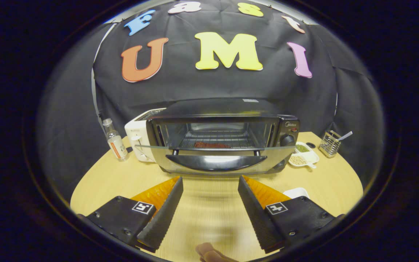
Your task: Open the toaster oven, put the food inside, and close the toaster oven door.
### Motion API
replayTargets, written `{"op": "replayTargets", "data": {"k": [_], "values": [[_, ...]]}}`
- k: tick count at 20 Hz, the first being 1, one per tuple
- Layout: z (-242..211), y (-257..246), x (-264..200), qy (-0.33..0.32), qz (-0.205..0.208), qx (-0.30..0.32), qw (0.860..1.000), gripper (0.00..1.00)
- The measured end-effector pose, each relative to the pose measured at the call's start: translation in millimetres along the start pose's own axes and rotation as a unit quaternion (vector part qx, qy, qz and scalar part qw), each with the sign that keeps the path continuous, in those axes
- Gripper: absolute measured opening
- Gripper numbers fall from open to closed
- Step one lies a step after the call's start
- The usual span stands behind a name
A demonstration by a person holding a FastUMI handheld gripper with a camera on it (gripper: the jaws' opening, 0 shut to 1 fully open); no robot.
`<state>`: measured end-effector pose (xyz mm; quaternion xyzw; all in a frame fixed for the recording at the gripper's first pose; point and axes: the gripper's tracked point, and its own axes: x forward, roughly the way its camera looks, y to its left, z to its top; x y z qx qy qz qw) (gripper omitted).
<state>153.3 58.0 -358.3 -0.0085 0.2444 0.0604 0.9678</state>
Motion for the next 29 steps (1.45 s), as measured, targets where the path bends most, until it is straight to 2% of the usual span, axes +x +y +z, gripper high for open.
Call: {"op": "replayTargets", "data": {"k": [4,6,9,13,15,20,25,29], "values": [[36,-12,14,-0.044,-0.003,-0.001,0.999,0.98],[67,-21,5,-0.098,-0.015,-0.012,0.995,0.98],[75,-17,-20,-0.116,0.001,-0.017,0.993,0.98],[88,-23,-94,-0.14,0.012,-0.001,0.99,0.98],[99,-27,-147,-0.177,0.011,-0.002,0.984,0.98],[108,-57,-265,-0.248,-0.027,-0.009,0.968,0.98],[113,-71,-340,-0.287,-0.04,-0.008,0.957,0.98],[116,-64,-365,-0.3,-0.029,-0.018,0.953,0.98]]}}
